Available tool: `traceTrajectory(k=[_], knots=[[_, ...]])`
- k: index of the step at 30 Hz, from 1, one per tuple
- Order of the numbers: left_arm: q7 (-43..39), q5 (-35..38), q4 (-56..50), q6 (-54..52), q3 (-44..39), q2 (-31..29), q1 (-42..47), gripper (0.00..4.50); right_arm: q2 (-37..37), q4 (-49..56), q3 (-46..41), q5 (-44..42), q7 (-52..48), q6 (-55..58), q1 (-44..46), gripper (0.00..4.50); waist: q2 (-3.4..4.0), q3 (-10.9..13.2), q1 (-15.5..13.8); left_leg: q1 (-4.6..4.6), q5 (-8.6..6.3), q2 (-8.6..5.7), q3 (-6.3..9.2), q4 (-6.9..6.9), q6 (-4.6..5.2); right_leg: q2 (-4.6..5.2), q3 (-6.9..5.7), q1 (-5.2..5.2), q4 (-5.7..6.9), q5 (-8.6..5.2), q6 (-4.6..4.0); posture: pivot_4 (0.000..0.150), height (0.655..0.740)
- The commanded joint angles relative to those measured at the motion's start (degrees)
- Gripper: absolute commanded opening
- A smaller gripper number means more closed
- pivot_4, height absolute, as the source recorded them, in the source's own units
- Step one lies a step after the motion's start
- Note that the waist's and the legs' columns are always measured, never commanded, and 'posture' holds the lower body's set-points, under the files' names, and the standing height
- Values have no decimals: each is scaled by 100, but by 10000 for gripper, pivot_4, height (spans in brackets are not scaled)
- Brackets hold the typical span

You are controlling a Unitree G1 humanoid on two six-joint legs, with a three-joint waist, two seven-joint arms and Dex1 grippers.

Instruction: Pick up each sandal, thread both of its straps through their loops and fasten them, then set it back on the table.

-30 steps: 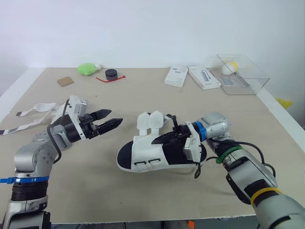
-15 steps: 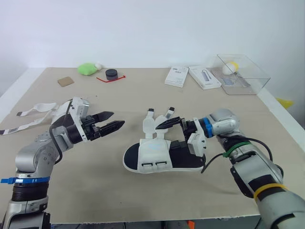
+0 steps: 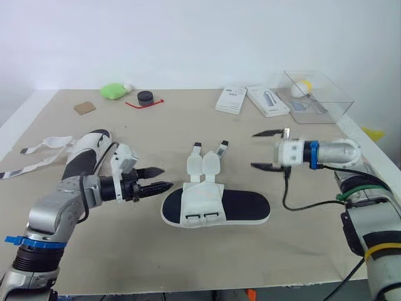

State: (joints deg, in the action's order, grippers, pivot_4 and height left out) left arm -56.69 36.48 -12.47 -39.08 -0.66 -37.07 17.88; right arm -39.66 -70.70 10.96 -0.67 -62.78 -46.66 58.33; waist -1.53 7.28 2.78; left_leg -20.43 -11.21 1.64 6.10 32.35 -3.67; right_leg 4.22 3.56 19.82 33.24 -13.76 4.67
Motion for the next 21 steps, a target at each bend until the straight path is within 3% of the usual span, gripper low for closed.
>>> traceTrajectory(k=[1,3,7,11,15,21], knots=[[48,-50,-225,121,105,98,23,9644,214,703,-632,-725,-146,1943,-15,45000,1,0,4,0,1,0,0,1,1,-3,4,0,0,0,0,1500,7400],[95,-245,-185,192,382,206,-3,426,343,1489,-816,-1084,-204,3443,-284,45000,1,-1,-3,-1,4,1,0,1,6,-11,12,1,2,0,0,1500,7400],[88,-882,166,616,909,275,-204,426,584,3411,-1226,-2046,368,6916,-876,45000,1,-7,-23,-10,1,1,4,0,12,-38,48,4,6,3,-5,1500,7400],[103,-996,367,777,1021,435,-285,426,890,4540,-1878,-2974,1385,9474,-1121,45000,4,-7,-27,-23,-3,1,10,1,19,-56,63,21,23,-5,-27,1500,7400],[127,-1238,635,975,1108,554,-292,426,1296,4198,-2790,-3377,2765,10991,-862,45000,-2,-16,-24,-19,-3,5,10,3,22,-66,63,22,23,-23,-10,1500,7400],[140,-1441,814,1137,1174,688,-326,426,1816,3431,-3790,-3598,4062,11809,-454,45000,-2,-18,-19,-22,9,1,9,6,42,-81,85,39,18,-24,-18,1500,7400]])
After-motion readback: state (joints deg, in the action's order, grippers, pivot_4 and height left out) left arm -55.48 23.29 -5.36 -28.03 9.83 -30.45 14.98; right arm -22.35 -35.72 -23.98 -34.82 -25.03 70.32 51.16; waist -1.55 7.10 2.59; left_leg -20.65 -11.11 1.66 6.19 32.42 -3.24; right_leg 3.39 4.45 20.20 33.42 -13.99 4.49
